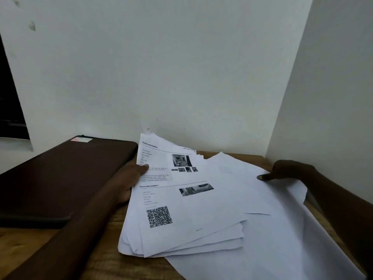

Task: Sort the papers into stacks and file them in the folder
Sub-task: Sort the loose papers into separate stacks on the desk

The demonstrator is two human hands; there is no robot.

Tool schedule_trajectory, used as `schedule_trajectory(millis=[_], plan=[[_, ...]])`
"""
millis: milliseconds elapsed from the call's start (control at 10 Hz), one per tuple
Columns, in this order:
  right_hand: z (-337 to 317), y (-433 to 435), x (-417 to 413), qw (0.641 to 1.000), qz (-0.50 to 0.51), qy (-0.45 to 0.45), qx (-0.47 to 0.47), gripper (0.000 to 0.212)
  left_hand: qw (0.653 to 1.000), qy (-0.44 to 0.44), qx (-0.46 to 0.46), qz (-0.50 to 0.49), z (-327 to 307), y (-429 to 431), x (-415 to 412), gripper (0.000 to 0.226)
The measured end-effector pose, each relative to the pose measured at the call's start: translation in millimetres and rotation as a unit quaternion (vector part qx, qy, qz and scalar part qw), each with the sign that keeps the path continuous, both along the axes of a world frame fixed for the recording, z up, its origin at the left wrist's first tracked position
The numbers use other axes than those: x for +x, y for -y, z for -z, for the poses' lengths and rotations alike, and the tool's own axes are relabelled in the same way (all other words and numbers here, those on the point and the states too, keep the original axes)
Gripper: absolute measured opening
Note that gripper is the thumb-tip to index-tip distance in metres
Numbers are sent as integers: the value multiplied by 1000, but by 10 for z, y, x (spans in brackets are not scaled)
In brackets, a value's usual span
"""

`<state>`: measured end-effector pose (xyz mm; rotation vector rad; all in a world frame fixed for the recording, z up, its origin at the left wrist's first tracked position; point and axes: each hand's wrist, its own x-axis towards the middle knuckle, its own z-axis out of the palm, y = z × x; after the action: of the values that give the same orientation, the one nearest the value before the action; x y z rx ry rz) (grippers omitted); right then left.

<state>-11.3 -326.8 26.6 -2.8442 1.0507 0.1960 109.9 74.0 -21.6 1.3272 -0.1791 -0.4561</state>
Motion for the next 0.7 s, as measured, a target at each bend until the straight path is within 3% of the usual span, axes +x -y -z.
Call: schedule_trajectory(millis=[100,200,300,400,500,600,700], plan=[[17,-35,41,999,12,39,-2,83,1000,14,12,-3,9,19,15,25],[-12,-58,63,997,0,68,28,72,999,36,-2,26,18,6,-6,25],[-92,-92,81,985,10,164,50,58,997,71,0,15,36,8,-38,33],[-373,-331,16,944,33,319,-72,36,995,87,-1,-50,37,21,-25,29],[-698,-874,-128,876,-42,447,-173,27,990,84,-25,-110,48,32,56,27],[-555,-1635,-242,864,-181,424,-205,28,986,82,-55,-133,48,55,100,25],[-73,-2350,-269,887,-333,257,-189,30,987,93,-16,-130,54,77,72,24]])
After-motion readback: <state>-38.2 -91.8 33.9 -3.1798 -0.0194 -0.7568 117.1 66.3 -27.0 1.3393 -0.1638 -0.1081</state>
